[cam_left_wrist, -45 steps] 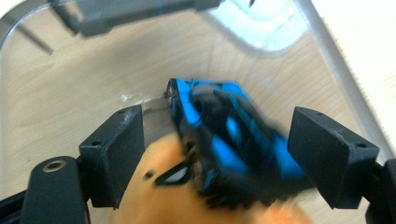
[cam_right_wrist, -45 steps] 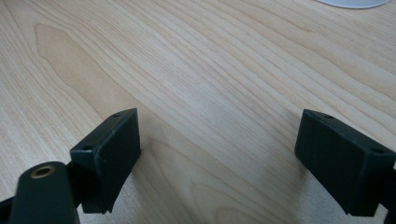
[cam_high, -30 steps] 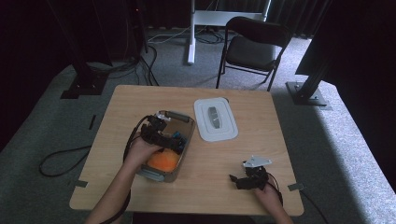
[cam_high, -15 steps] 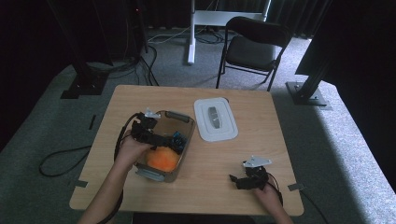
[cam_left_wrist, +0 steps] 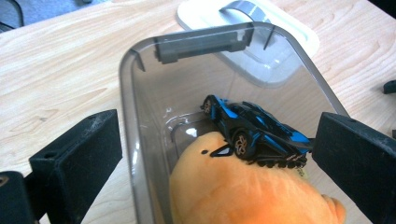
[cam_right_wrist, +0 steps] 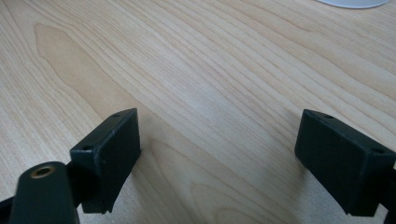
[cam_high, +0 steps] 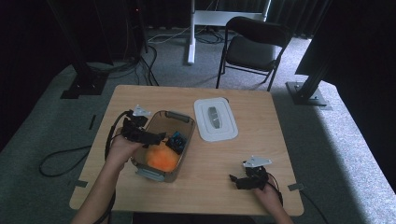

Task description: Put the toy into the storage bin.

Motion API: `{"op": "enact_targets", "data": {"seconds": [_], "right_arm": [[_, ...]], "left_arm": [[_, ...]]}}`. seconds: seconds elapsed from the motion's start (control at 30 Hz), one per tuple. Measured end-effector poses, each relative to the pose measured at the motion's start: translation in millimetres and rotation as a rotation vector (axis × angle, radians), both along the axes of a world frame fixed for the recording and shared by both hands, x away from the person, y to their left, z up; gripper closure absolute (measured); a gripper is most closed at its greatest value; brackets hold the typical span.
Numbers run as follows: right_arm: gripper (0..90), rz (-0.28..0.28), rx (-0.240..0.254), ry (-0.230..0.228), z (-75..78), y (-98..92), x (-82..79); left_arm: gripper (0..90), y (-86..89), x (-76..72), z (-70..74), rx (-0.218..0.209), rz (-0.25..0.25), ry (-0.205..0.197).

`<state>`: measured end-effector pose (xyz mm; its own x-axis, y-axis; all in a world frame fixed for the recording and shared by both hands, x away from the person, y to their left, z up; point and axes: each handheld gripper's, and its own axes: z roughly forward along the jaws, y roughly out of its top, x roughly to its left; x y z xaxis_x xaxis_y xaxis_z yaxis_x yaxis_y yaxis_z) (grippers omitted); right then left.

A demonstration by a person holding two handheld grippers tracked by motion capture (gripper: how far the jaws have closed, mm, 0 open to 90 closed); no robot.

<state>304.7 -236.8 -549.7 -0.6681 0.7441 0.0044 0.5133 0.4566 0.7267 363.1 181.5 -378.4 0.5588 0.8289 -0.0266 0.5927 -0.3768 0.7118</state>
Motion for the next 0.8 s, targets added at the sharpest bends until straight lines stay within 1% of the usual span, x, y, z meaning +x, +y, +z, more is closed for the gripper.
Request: {"op": "enact_targets", "data": {"seconds": [0.03, 0.07, 0.13, 0.2, 0.23, 0.27, 0.37, 0.43, 0.47, 0.73, 0.77, 0.8], "right_arm": [[13.4, 0.0, 0.0, 0.0, 0.0, 0.0, 0.0], [13.4, 0.0, 0.0, 0.0, 0.0, 0.0, 0.0], [13.4, 0.0, 0.0, 0.0, 0.0, 0.0, 0.0], [13.4, 0.0, 0.0, 0.0, 0.0, 0.0, 0.0], [13.4, 0.0, 0.0, 0.0, 0.0, 0.0, 0.0], [13.4, 0.0, 0.0, 0.0, 0.0, 0.0, 0.0], [13.4, 0.0, 0.0, 0.0, 0.0, 0.0, 0.0], [13.4, 0.0, 0.0, 0.0, 0.0, 0.0, 0.0], [13.4, 0.0, 0.0, 0.0, 0.0, 0.0, 0.0], [13.4, 0.0, 0.0, 0.0, 0.0, 0.0, 0.0], [13.4, 0.0, 0.0, 0.001, 0.0, 0.0, 0.0], [13.4, 0.0, -0.001, 0.001, 0.0, 0.0, 0.0]], "left_arm": [[2.2, 3.7, -1.6, 1.5, -0.008, 0.003, -0.011], [2.1, 3.7, -1.6, 1.5, -0.008, 0.003, -0.011], [2.1, 6.4, -3.2, 2.6, -0.013, 0.003, -0.026], [1.9, 10.2, -5.1, 3.5, -0.011, 0.015, -0.045], [1.7, 10.2, -5.1, 3.5, -0.011, 0.015, -0.045], [1.7, 13.0, -6.0, 2.9, -0.016, 0.027, -0.06], [1.0, 16.9, -6.4, 1.8, -0.015, 0.036, -0.066], [1.0, 21.2, -6.6, 0.1, -0.023, 0.048, -0.067], [1.0, 25.6, -6.6, -1.7, -0.024, 0.065, -0.069], [1.0, 38.7, -9.1, -7.1, -0.027, 0.081, -0.086], [1.0, 45.0, -10.1, -10.6, -0.025, 0.103, -0.088], [1.0, 47.0, -10.4, -11.5, -0.029, 0.107, -0.085]]}}
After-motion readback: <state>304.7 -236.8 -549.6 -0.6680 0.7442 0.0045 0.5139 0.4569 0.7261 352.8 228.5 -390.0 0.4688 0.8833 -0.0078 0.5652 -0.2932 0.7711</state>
